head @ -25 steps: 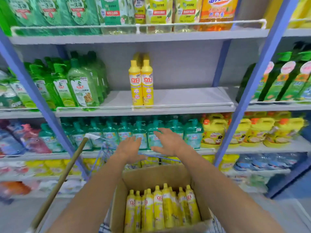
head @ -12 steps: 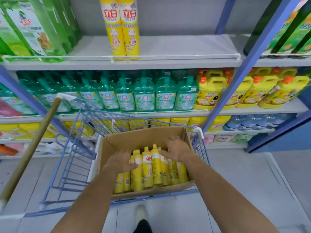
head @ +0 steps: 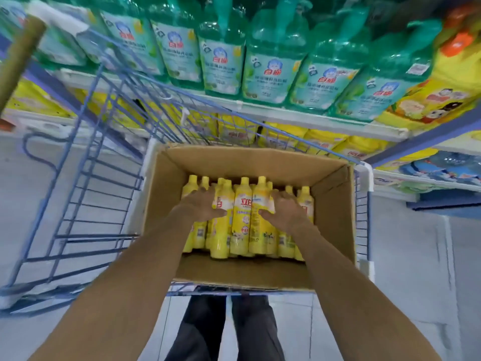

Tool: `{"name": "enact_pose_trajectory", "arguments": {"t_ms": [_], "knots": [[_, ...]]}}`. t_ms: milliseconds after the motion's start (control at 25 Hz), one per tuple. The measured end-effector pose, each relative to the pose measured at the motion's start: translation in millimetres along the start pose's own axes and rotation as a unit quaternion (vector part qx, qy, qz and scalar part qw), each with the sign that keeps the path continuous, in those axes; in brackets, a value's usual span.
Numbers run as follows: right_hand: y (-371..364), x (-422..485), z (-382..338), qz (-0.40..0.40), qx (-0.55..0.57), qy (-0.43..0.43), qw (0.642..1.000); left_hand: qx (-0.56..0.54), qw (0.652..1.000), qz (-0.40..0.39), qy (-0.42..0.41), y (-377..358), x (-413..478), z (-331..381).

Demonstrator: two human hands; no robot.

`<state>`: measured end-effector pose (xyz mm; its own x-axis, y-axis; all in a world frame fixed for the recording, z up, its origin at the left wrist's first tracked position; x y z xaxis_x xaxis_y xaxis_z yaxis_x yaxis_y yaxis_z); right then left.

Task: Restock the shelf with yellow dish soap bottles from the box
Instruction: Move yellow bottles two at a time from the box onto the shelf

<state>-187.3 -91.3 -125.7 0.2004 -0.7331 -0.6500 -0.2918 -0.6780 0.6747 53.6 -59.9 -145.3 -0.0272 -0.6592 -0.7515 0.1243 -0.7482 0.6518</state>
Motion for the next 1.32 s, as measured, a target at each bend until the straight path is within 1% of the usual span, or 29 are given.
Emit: {"name": "enact_pose_trajectory", "arguments": {"t_ms": [120,240,360,440,560,640,720,840,960,1040,1200,1320], "knots": [[-19,42,6,-0.004,0.019,0.004,1.000,-0.034,0.999,-0.006,0.006,-16,36,5],[-29,79,8,0.024,0.054,0.003,0.998,-0.071,0.997,0.019,0.020,-27,66,15],[-38,98,13,0.070,0.112,-0.018,0.991,-0.114,0.989,0.057,0.075,-35,77,21],[-38,104,18,0.080,0.158,-0.036,0.983,-0.170,0.978,0.072,0.102,-38,80,18],[-32,97,27,0.071,0.270,-0.073,0.957,-0.298,0.947,0.067,0.103,-39,73,10],[-27,78,29,0.071,0.331,-0.081,0.937,-0.339,0.933,0.075,0.095,-34,58,10],[-28,59,30,0.065,0.360,-0.079,0.927,-0.359,0.924,0.104,0.083,-24,40,12],[-9,33,17,0.067,0.341,-0.033,0.937,-0.369,0.918,0.134,0.047,-4,11,14],[38,7,-14,0.058,0.276,0.021,0.959,-0.373,0.914,0.160,0.015,37,-14,19],[84,-20,-41,0.079,0.249,0.054,0.964,-0.356,0.913,0.195,-0.026,87,-40,28],[187,-78,-93,0.160,0.248,0.134,0.946,-0.347,0.896,0.252,-0.113,205,-110,54],[271,-134,-130,0.218,0.218,0.201,0.930,-0.310,0.876,0.323,-0.180,293,-169,72]]}}
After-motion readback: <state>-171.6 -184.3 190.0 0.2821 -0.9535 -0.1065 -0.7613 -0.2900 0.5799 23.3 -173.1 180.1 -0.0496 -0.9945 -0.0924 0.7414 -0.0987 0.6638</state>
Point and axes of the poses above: each hand's wrist, its own x-axis towards the middle knuckle, its own y-axis out of the back of the hand, z = x × y, the point moved 6 cm from there along x, towards the middle knuckle, and after that the axes turned 13 degrees about x, right-handed, at the moved point
